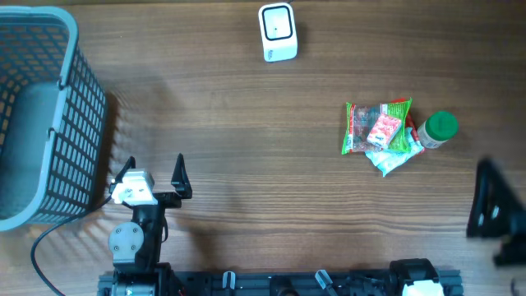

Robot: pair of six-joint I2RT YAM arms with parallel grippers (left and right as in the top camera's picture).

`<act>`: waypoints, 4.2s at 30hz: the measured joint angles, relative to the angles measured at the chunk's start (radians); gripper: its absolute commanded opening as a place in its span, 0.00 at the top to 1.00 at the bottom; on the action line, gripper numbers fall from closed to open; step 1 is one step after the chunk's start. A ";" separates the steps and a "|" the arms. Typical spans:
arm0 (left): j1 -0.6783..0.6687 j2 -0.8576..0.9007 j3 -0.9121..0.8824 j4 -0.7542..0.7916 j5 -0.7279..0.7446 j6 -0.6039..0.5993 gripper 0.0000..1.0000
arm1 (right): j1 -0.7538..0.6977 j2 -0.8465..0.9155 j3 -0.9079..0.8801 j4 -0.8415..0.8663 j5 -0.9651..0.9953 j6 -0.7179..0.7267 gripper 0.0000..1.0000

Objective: Scan the item barcode

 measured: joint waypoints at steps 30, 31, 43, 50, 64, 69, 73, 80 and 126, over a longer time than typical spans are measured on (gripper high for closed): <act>0.000 0.000 0.000 0.000 0.000 0.000 0.00 | 0.000 -0.721 -1.378 1.228 -0.061 -0.029 0.00; 0.000 0.000 0.000 0.000 0.000 0.000 0.00 | 0.000 -0.724 -1.434 1.309 -0.069 -0.028 0.00; 0.000 0.000 0.000 0.000 0.000 0.000 0.00 | 0.000 -0.734 -1.839 1.627 -0.087 0.062 0.00; 0.000 0.000 0.000 0.000 0.000 0.000 0.00 | 0.000 -0.736 -1.850 1.387 -0.094 0.080 0.00; 0.000 0.000 0.000 0.000 0.000 0.000 0.00 | 0.000 -0.736 -1.850 1.296 -0.135 -0.150 0.00; 0.000 0.000 0.000 0.000 0.000 0.000 0.00 | 0.000 -0.736 -1.850 1.295 -0.135 -0.172 0.00; 0.000 0.000 0.000 0.000 0.000 0.000 0.00 | 0.000 -0.736 -1.850 1.296 -0.135 -0.172 0.00; 0.000 0.000 0.000 0.000 0.000 0.000 0.00 | 0.000 -0.736 -1.850 1.296 -0.135 -0.172 0.00; 0.000 0.000 0.000 0.000 0.000 0.000 0.00 | 0.000 -0.736 -1.850 1.295 -0.135 -0.172 0.00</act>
